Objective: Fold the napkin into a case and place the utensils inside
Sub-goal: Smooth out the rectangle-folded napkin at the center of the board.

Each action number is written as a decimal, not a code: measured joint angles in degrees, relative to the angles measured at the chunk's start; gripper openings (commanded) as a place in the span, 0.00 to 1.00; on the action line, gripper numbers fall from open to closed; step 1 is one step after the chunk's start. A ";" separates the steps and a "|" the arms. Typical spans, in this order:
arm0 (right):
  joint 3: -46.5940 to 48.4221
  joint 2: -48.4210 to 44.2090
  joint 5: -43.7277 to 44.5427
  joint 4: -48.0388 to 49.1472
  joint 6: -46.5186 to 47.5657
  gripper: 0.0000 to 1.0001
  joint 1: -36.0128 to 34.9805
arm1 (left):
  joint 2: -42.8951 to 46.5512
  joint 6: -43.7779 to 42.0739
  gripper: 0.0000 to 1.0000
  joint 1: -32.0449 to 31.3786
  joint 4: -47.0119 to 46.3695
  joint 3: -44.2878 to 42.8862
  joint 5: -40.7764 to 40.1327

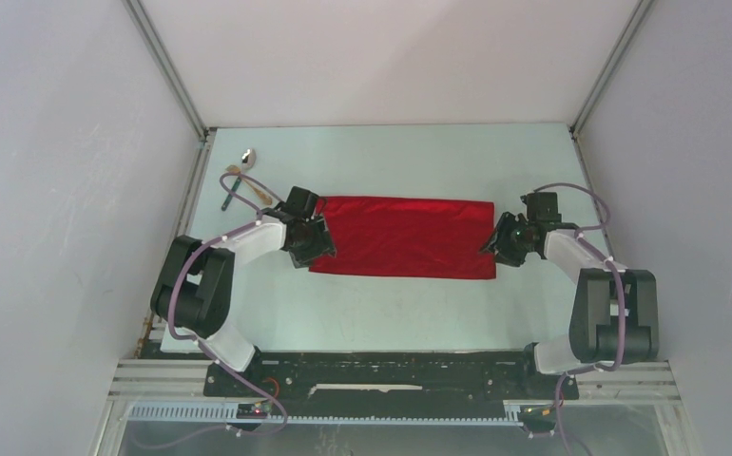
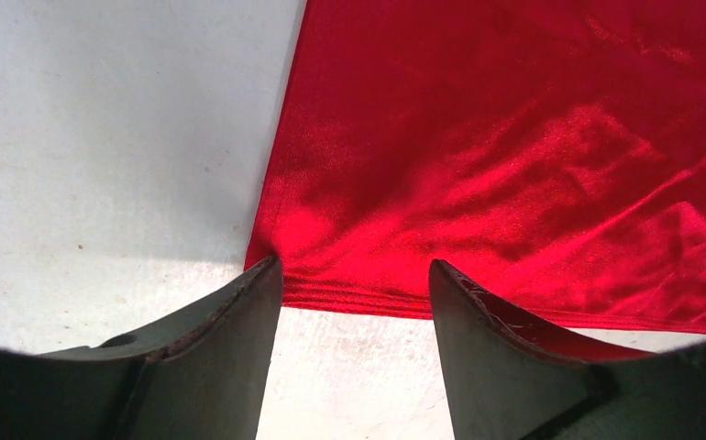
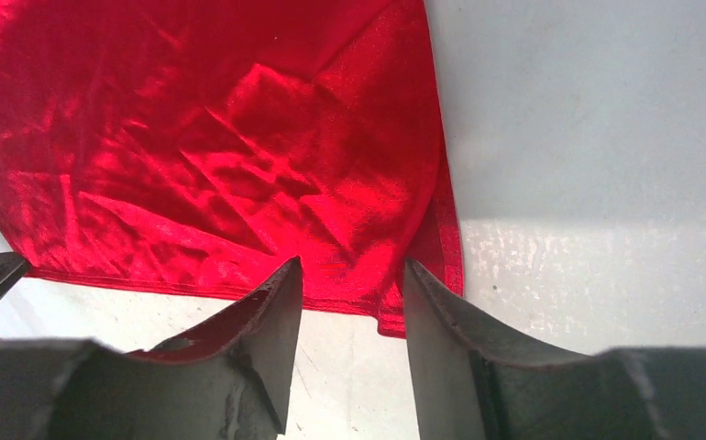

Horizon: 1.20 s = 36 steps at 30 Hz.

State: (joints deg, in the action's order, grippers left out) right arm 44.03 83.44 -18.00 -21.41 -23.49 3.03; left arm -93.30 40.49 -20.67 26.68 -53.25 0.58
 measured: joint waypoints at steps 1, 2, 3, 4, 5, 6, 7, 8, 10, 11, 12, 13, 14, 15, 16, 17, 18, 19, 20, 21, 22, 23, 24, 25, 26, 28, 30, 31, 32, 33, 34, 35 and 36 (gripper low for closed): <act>0.00 -0.22 -0.11 0.02 0.00 0.46 0.00 | 0.00 0.00 0.68 0.00 0.00 0.00 0.00; 0.00 -0.26 -0.11 0.02 0.02 0.44 0.00 | 0.00 0.02 0.68 0.00 0.00 0.00 0.00; -0.04 -0.26 -0.09 -0.02 0.00 0.41 0.00 | 0.00 0.00 0.68 0.00 0.00 0.00 0.00; -0.11 -0.26 -0.07 -0.15 0.00 0.40 0.00 | 0.00 0.00 0.68 0.00 0.00 0.00 0.00; -0.17 -0.26 0.02 -0.33 0.00 0.39 0.00 | 0.04 0.02 0.68 0.00 0.02 0.00 0.02; -0.20 -0.22 0.20 -0.50 -0.02 0.40 0.00 | 0.09 0.00 0.68 0.00 0.04 0.00 0.02; -0.26 -0.17 0.48 -0.59 -0.02 0.41 0.00 | 0.15 0.02 0.68 0.00 0.04 0.00 0.00; -0.39 -0.13 0.81 -0.66 -0.04 0.42 0.00 | 0.22 0.00 0.68 0.00 0.17 0.00 -0.02; -0.66 0.17 1.95 -1.18 -0.13 0.45 0.00 | 0.52 0.00 0.68 0.00 0.63 0.00 -0.04; -0.79 0.28 3.02 -1.57 -0.17 0.49 -0.04 | 0.76 0.00 0.68 0.00 0.92 0.00 -0.04; -0.92 0.33 4.02 -2.10 -0.26 0.52 -0.04 | 1.16 0.00 0.69 0.00 1.22 0.00 -0.04; -1.01 0.28 5.75 -2.89 -0.22 0.54 -0.33 | 1.64 0.00 0.69 -0.02 1.53 0.00 0.00; -1.09 0.09 7.15 -3.54 -0.28 0.56 -0.61 | 2.23 0.00 0.69 -0.04 1.88 0.00 0.07; -1.22 -0.33 8.33 -4.07 -0.22 0.56 -0.94 | 2.84 0.00 0.69 -0.07 2.23 -0.04 0.24; -1.29 -0.96 9.14 -4.61 -0.22 0.59 -1.18 | 3.48 0.02 0.71 -0.07 2.62 -0.17 0.72; -1.31 -2.08 9.62 -4.94 -0.17 0.60 -1.55 | 4.28 0.09 0.72 -0.07 3.02 -0.52 1.51; -1.31 -2.86 9.66 -4.96 -0.17 0.62 -1.84 | 4.57 0.15 0.72 -0.07 3.06 -0.72 1.88; -1.31 -3.82 9.38 -4.81 -0.15 0.62 -2.45 | 4.83 0.42 0.73 -0.07 3.08 -1.11 2.73; -1.31 -4.42 8.63 -4.50 -0.13 0.63 -2.93 | 4.87 0.63 0.73 -0.07 3.04 -1.55 3.26; -1.31 -4.76 7.06 -3.91 -0.15 0.63 -3.54 | 4.81 0.92 0.73 -0.07 2.89 -1.99 3.80; -1.27 -4.70 5.11 -3.04 -0.20 0.63 -3.96 | 4.66 1.18 0.73 -0.04 2.71 -2.34 4.31; -1.25 -4.13 2.80 -1.99 -0.35 0.63 -4.17 | 4.24 1.53 0.73 -0.02 2.29 -2.73 4.74; -1.22 -3.21 0.57 -0.81 -0.52 0.63 -4.26 | 3.50 1.68 0.74 0.07 1.53 -2.93 5.01; -1.22 -1.88 -1.53 0.52 -0.85 0.63 -4.28 | 2.62 1.95 0.74 0.17 0.76 -2.95 5.18; -1.25 -0.33 -3.13 1.66 -1.11 0.63 -4.24 | 1.51 2.10 0.74 0.31 0.31 -2.91 5.18; -1.57 2.38 -4.63 3.48 -1.53 0.64 -3.91 | -0.63 2.16 0.75 0.72 -0.26 -2.56 5.18; -2.23 3.58 -4.98 4.04 -1.70 0.65 -3.76 | -1.60 2.16 0.77 1.03 -0.48 -2.03 5.11; -2.25 3.52 -5.01 4.15 -1.73 0.66 -3.72 | -1.64 2.16 0.77 1.20 -0.46 -1.81 4.98; -2.25 3.32 -4.83 4.11 -1.73 0.68 -3.58 | -1.38 2.10 0.77 1.31 -0.44 -1.81 4.70; -2.27 3.06 -4.74 4.02 -1.70 0.71 -3.54 | -1.07 2.05 0.77 1.31 -0.35 -1.86 4.13; -2.27 2.71 -4.59 3.91 -1.68 0.73 -3.54 | -0.70 1.99 0.78 1.36 0.11 -2.01 3.80; -2.27 2.14 -4.59 3.82 -1.62 0.75 -3.54 | -0.20 1.97 0.78 1.36 1.14 -2.49 3.50; -2.21 1.33 -4.72 3.82 -1.64 0.76 -3.54 | 0.35 1.92 0.78 1.36 2.27 -3.37 3.26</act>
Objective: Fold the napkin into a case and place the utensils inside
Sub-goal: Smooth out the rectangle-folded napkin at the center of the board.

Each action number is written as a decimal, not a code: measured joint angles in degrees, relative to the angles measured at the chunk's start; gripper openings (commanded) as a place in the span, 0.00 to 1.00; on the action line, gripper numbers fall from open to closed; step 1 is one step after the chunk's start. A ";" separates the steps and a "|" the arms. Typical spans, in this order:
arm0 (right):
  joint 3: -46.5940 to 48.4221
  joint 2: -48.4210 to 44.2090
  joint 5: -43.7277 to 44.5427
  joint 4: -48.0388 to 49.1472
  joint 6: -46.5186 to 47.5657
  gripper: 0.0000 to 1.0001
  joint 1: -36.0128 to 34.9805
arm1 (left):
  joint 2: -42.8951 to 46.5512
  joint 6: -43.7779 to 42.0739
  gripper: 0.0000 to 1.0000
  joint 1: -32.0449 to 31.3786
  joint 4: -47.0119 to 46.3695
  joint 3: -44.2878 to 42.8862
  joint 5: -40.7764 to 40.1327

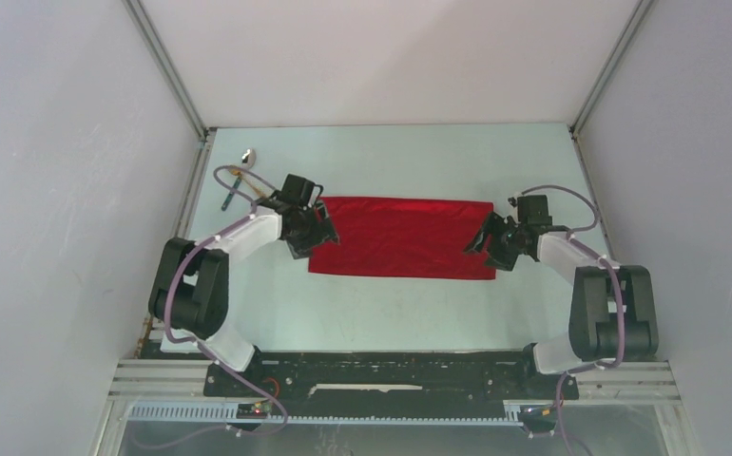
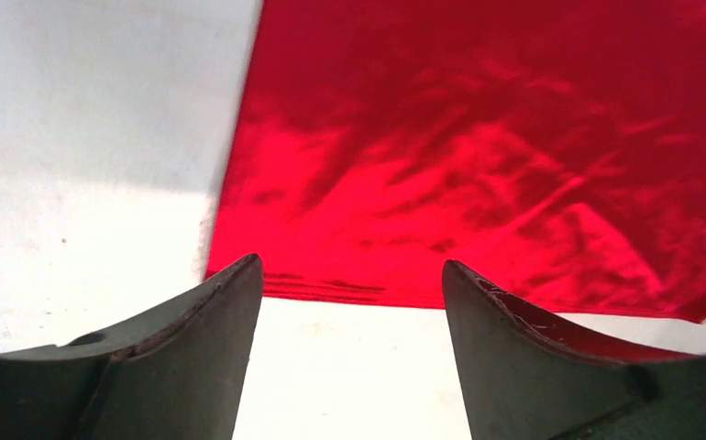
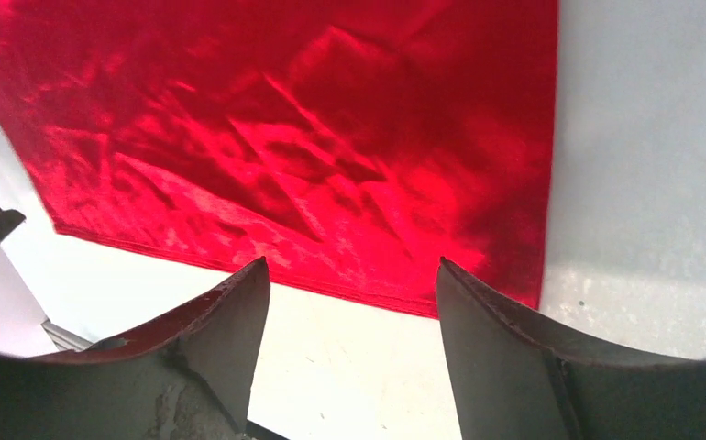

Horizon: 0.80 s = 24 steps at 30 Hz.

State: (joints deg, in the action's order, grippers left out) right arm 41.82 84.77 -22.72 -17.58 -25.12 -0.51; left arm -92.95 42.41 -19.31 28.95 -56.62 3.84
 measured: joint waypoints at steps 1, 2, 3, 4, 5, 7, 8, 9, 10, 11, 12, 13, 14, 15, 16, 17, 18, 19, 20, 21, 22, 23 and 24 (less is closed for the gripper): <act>0.28 -0.52 -0.17 -0.07 -0.11 0.77 0.00 | 0.33 0.00 0.79 0.00 1.07 -1.36 -0.11; 1.09 -0.76 -0.55 -0.11 -0.31 0.78 0.00 | 0.39 0.02 0.84 0.04 2.10 -3.34 0.02; 2.40 -0.59 -1.07 0.09 -0.63 0.80 0.02 | 0.31 0.07 0.87 0.20 2.32 -6.14 0.90; 4.15 0.15 -1.88 0.59 -1.01 0.82 0.02 | 0.00 0.20 0.89 0.39 2.12 -8.59 1.86; 5.86 1.07 -2.56 1.20 -1.42 0.82 0.00 | -0.48 0.31 0.92 0.59 1.68 -10.78 2.97; 10.51 4.68 -4.68 3.85 -2.64 0.83 0.02 | -2.60 1.25 0.92 1.20 0.35 -15.58 5.53; 12.24 6.36 -5.33 5.07 -3.23 0.83 0.11 | -3.93 1.70 0.91 1.44 -0.72 -17.42 6.29; 14.60 8.96 -6.51 6.82 -3.96 0.83 0.46 | -6.12 2.32 0.90 1.79 -2.38 -19.61 7.45; 16.20 10.99 -7.37 8.13 -4.70 0.83 0.63 | -7.85 2.80 0.89 2.03 -3.76 -20.76 8.11; 17.86 13.25 -8.37 9.53 -5.33 0.83 0.94 | -9.84 3.23 0.89 2.27 -4.98 -21.90 8.81; 19.34 15.52 -9.51 10.84 -6.08 0.83 1.31 | -11.72 3.72 0.88 2.51 -6.12 -22.75 9.29; 20.68 17.73 -10.60 12.22 -6.91 0.83 1.73 | -13.70 4.15 0.88 2.80 -7.50 -23.47 9.94; 21.75 19.76 -11.63 13.66 -7.78 0.83 2.08 | -15.45 4.52 0.88 3.08 -8.72 -23.96 10.43; 22.80 21.77 -12.74 14.91 -8.70 0.83 2.43 | -17.38 5.20 0.88 3.48 -10.14 -24.35 11.19; 23.76 23.76 -13.77 16.17 -9.62 0.83 2.64 | -18.73 5.64 0.88 3.82 -11.26 -24.46 11.76; 24.76 25.70 -14.80 17.25 -10.49 0.83 2.84 | -20.13 6.27 0.89 4.31 -12.52 -24.48 12.26; 25.44 27.15 -15.50 18.12 -11.34 0.84 2.97 | -21.07 6.67 0.88 4.72 -13.35 -24.46 12.55; 25.99 28.72 -16.35 19.34 -12.20 0.84 3.21 | -22.03 7.17 0.88 5.25 -14.40 -24.48 12.85; 26.25 29.99 -17.09 20.52 -13.03 0.84 3.50 | -22.53 7.39 0.89 5.60 -15.15 -24.46 12.96; 26.29 30.99 -17.70 21.66 -13.88 0.84 3.67 | -23.08 7.76 0.89 6.05 -16.24 -24.48 13.18; 26.29 31.87 -18.32 22.38 -14.56 0.85 3.87 | -23.45 8.07 0.89 6.43 -17.31 -24.48 13.46; 26.29 32.72 -18.84 23.26 -15.26 0.85 4.07 | -23.89 8.33 0.89 6.78 -18.38 -24.48 13.70; 26.29 33.29 -19.26 23.85 -15.67 0.85 4.22 | -24.26 8.59 0.89 7.08 -19.19 -24.48 13.92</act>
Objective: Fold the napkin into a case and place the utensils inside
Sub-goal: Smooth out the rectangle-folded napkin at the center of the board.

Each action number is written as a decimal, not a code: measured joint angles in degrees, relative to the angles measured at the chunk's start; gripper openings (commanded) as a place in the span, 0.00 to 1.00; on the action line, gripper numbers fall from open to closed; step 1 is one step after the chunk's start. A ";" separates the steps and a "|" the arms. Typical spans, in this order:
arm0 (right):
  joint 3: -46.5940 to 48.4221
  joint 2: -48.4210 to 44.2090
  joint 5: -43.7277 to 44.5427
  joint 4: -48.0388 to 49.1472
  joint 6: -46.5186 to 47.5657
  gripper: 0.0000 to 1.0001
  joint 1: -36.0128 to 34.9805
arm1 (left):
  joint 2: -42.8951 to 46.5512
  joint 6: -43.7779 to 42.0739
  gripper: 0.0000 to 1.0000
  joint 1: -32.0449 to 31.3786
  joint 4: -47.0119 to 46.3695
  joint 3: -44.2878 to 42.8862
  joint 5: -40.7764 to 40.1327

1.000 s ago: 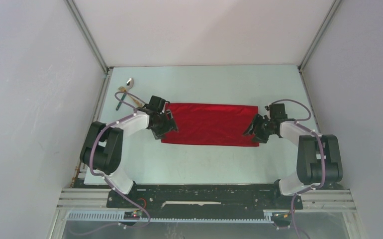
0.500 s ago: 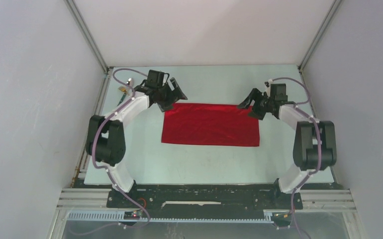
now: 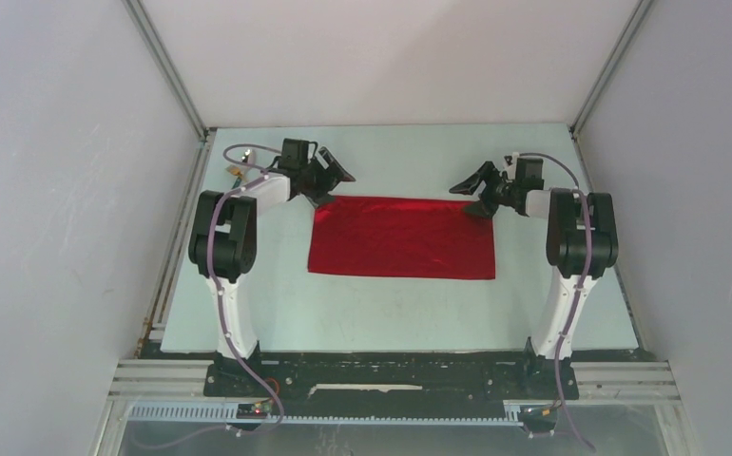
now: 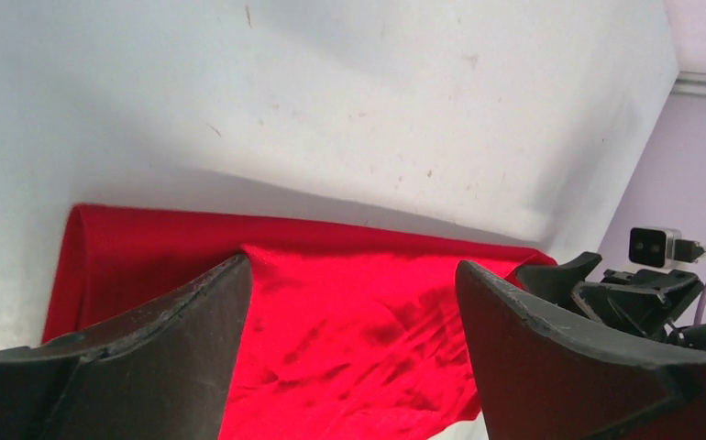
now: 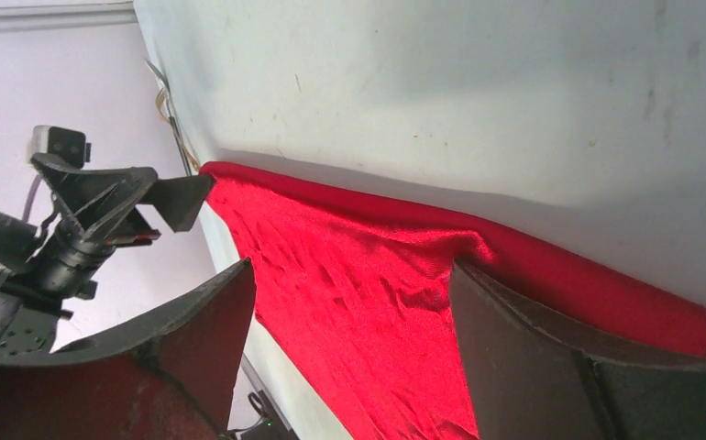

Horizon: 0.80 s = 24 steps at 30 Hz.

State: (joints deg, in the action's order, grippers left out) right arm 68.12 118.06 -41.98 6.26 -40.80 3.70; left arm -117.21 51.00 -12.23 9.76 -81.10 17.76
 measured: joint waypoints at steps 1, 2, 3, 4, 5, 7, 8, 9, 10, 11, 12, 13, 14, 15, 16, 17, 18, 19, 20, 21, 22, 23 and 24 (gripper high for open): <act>0.07 0.50 -0.87 0.63 -0.70 0.86 0.37 | -0.46 0.13 0.89 0.28 -0.74 -0.02 0.15; 0.17 0.70 -1.29 0.90 -0.96 0.87 0.63 | -1.07 0.28 0.89 0.61 -1.64 -0.02 0.33; 0.35 0.92 -1.55 1.16 -1.11 0.88 0.96 | -1.77 0.52 0.89 0.87 -2.29 -0.02 0.46; 0.59 1.11 -1.77 1.33 -1.22 0.88 1.36 | -2.51 0.79 0.89 1.14 -2.67 -0.02 0.52; 0.74 1.31 -1.92 1.53 -1.33 0.88 1.79 | -3.15 1.07 0.89 1.33 -2.91 -0.02 0.52; 0.87 1.44 -2.03 1.70 -1.36 0.90 2.69 | -3.78 1.95 0.90 1.95 -3.85 -0.02 1.49; 0.87 1.44 -2.05 1.68 -1.36 0.91 3.10 | -3.78 2.01 0.90 2.16 -4.17 -0.02 1.38; 0.92 1.44 -2.12 1.70 -1.38 0.91 3.63 | -3.78 2.05 0.90 2.38 -4.44 -0.02 1.33; 0.96 1.44 -2.08 1.68 -1.36 0.91 4.02 | -3.78 2.10 0.90 2.54 -4.46 -0.02 1.33; 1.05 1.44 -2.03 1.60 -1.29 0.92 4.48 | -3.78 2.10 0.90 2.67 -4.52 -0.02 1.16; 1.25 1.44 -1.84 1.22 -1.14 0.92 4.81 | -3.78 2.08 0.90 2.75 -4.52 -0.02 0.90; 1.70 1.44 -1.55 0.48 -0.83 0.92 5.14 | -3.78 2.03 0.91 2.84 -4.50 -0.02 0.74; 2.25 1.44 -0.87 -0.55 -0.35 0.94 5.35 | -3.78 1.99 0.90 2.91 -4.46 -0.02 0.44; 3.04 1.44 -0.07 -1.86 0.33 0.94 5.60 | -3.69 1.88 0.91 2.91 -4.37 -0.02 0.11; 3.48 1.44 0.48 -2.62 0.76 0.94 5.70 | -3.52 1.62 0.91 2.91 -4.17 -0.02 -0.24; 4.11 1.44 1.11 -3.87 1.38 0.95 5.81 | -3.26 1.33 0.91 2.89 -3.76 -0.02 -0.83; 4.74 1.42 1.84 -4.98 1.97 0.95 5.86 | -2.82 0.83 0.91 2.84 -2.95 -0.02 -1.53; 5.22 1.40 2.49 -5.92 2.47 0.95 5.81 | -2.16 0.28 0.91 2.67 -1.77 -0.02 -2.54; 5.53 1.22 2.97 -6.67 2.93 0.95 5.75 | -1.46 -0.13 0.91 2.56 -0.98 -0.02 -3.04; 5.60 0.72 3.98 -7.52 3.43 0.95 5.49 | -0.70 -0.52 0.91 2.36 -0.24 -0.02 -3.48; 5.60 -0.09 4.94 -8.79 4.00 0.95 5.09 | 0.28 -0.74 0.91 2.14 0.35 -0.02 -3.87; 5.60 -1.09 5.86 -10.03 4.48 0.96 4.59 | 1.20 -1.03 0.91 1.77 0.70 -0.02 -4.04; 5.60 -2.29 6.69 -11.02 4.63 0.96 4.09 | 2.12 -1.11 0.91 1.25 0.83 -0.02 -4.07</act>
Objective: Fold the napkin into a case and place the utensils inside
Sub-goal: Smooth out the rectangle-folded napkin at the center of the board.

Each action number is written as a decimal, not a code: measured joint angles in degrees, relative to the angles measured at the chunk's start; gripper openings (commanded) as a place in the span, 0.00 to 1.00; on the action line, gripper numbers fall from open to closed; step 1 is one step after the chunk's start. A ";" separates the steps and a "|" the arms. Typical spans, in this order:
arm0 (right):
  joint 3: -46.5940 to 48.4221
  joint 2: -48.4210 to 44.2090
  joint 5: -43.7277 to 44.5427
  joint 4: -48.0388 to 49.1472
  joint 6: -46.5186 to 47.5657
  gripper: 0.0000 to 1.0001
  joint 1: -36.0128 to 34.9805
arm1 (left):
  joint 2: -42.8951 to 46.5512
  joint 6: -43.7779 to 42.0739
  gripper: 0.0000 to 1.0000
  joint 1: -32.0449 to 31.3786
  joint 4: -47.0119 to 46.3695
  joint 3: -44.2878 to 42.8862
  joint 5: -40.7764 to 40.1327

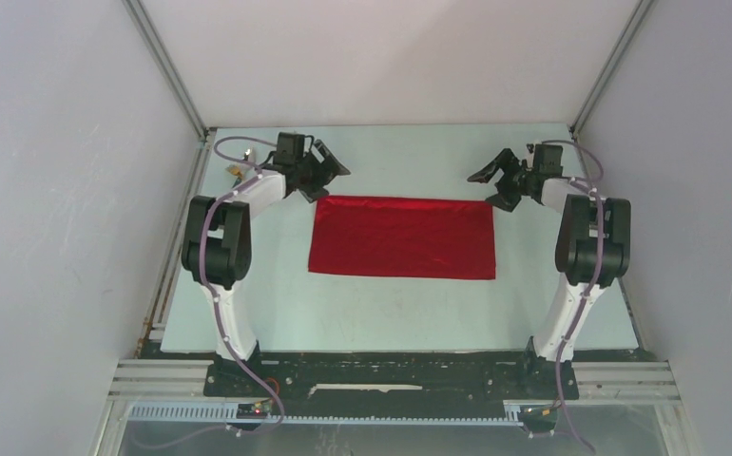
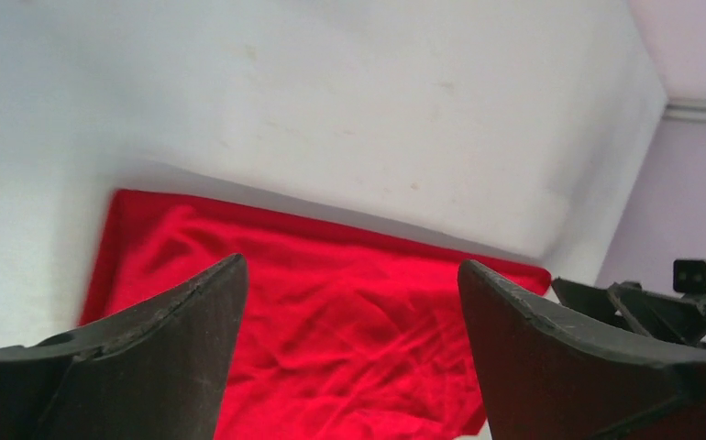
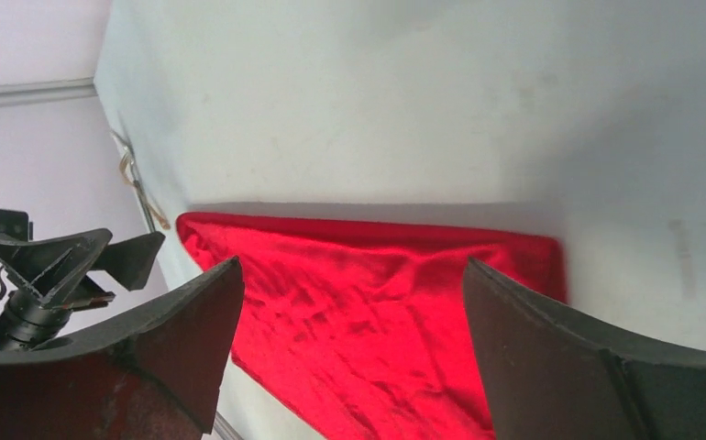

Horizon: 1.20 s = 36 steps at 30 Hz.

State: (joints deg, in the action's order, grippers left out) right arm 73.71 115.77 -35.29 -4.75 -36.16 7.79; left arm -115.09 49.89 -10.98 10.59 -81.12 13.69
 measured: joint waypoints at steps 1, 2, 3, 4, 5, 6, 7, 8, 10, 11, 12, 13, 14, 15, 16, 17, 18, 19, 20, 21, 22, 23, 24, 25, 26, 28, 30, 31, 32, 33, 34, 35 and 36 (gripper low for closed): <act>0.00 -1.09 0.61 -0.66 0.02 0.96 -0.46 | 0.85 0.00 0.91 -0.70 -0.02 0.00 0.07; 0.00 -2.47 0.94 -0.85 -0.15 0.96 -1.25 | 1.60 0.02 0.91 -1.55 -0.15 -0.02 0.28; 0.00 -3.78 0.96 -0.55 -0.46 0.96 -2.38 | 1.99 0.09 0.91 -2.36 -0.24 -0.15 0.68; -0.02 -4.79 0.74 0.42 -1.18 0.97 -3.74 | 2.10 0.20 0.91 -3.13 -0.61 -0.48 1.20; -0.02 -5.55 0.31 2.27 -2.34 0.98 -5.64 | 2.10 0.24 0.91 -3.78 -1.09 -0.79 1.68; -0.02 -5.75 -0.33 4.76 -3.76 0.98 -7.85 | 2.03 0.28 0.91 -4.24 -1.38 -0.87 2.01; -0.02 -5.68 -1.09 6.93 -5.09 0.99 -9.70 | 1.99 0.44 0.91 -4.61 -1.53 -0.87 2.43; -0.04 -5.11 -2.01 9.60 -7.08 0.99 -12.13 | 1.90 0.61 0.91 -4.72 -1.66 -0.87 2.89; -0.04 -3.02 -3.80 15.80 -11.10 0.99 -16.46 | 1.53 0.66 0.91 -4.26 -1.79 -0.87 3.17; -0.04 -1.49 -4.63 18.95 -13.22 0.99 -18.45 | 1.25 0.66 0.91 -3.78 -1.88 -0.87 3.28; -0.02 0.33 -5.51 22.01 -15.28 0.99 -20.28 | 0.79 0.66 0.91 -3.08 -2.05 -0.87 3.48; 0.09 2.54 -6.38 25.05 -17.42 1.00 -21.88 | 0.33 0.63 0.91 -2.43 -2.14 -0.87 3.48; 0.33 4.68 -7.06 27.52 -19.39 1.00 -22.43 | -0.11 0.63 0.91 -1.81 -2.16 -0.87 3.43; 0.74 7.04 -7.65 29.53 -21.20 1.00 -23.89 | -0.55 0.61 0.91 -1.22 -2.14 -0.87 3.37; 1.11 8.85 -7.98 30.84 -22.43 1.00 -24.39 | -0.98 0.61 0.91 -0.70 -2.14 -0.87 3.19; 1.62 10.82 -8.31 31.85 -23.63 1.00 -24.79 | -1.53 0.59 0.91 -0.04 -2.10 -0.87 3.02; 2.16 12.76 -8.48 32.65 -24.81 1.00 -25.03 | -1.77 0.61 0.91 0.17 -2.08 -0.85 2.95; 2.45 14.05 -8.57 33.22 -25.55 1.00 -25.11 | -2.05 0.59 0.92 0.52 -2.12 -0.72 2.73; 2.56 14.82 -8.61 33.62 -26.12 1.00 -25.11 | -2.19 0.59 0.92 0.72 -2.08 -0.52 2.49; 2.80 15.30 -9.09 34.25 -26.80 0.99 -25.09 | -2.21 0.59 0.92 0.83 -2.10 -0.11 2.27; 3.19 15.43 -8.83 34.42 -26.97 1.00 -25.09 | -2.21 0.59 0.92 0.83 -2.08 0.44 1.88; 3.72 15.52 -8.74 34.42 -27.02 1.00 -25.07 | -2.21 0.57 0.92 0.81 -2.05 0.83 1.64; 4.22 15.61 -8.50 34.45 -26.99 1.00 -25.00 | -2.25 0.57 0.92 0.76 -1.84 1.29 1.27; 4.70 15.63 -8.28 34.42 -26.97 1.00 -24.83 | -2.25 0.57 0.92 0.76 -1.57 1.68 0.94; 5.01 15.63 -8.02 34.42 -26.93 1.00 -24.65 | -2.27 0.57 0.92 0.76 -1.20 1.95 0.66; 5.35 15.65 -7.30 34.23 -26.77 1.00 -24.24 | -2.32 0.59 0.92 0.79 -0.72 2.40 0.00; 5.44 15.74 -6.82 33.68 -26.40 1.00 -23.87 | -2.32 0.59 0.92 0.92 -0.59 2.47 -0.37; 5.44 15.74 -6.64 32.85 -25.97 1.00 -23.52 | -2.32 0.57 0.93 0.96 -0.55 2.47 -0.59; 5.44 15.74 -6.47 32.33 -25.62 1.00 -23.21 | -2.32 0.50 0.93 0.96 -0.44 2.47 -0.81; 5.44 15.74 -6.34 31.47 -25.09 1.00 -22.77 | -2.21 0.37 0.94 0.92 -0.26 2.47 -1.25; 5.49 15.74 -6.45 30.80 -24.72 1.00 -22.38 | -1.88 0.00 0.94 0.79 0.26 2.47 -2.03; 5.75 15.74 -6.82 29.92 -24.13 1.00 -21.97 | -1.40 -0.44 0.97 0.66 1.11 2.47 -2.95; 6.40 15.63 -7.08 28.37 -23.21 1.00 -21.59 | -0.74 -0.55 0.99 0.46 2.25 2.60 -3.65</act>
State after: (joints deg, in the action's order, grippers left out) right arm 80.12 131.39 -42.37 23.62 -59.37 -13.80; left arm -115.83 49.34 -10.52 12.84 -78.52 10.04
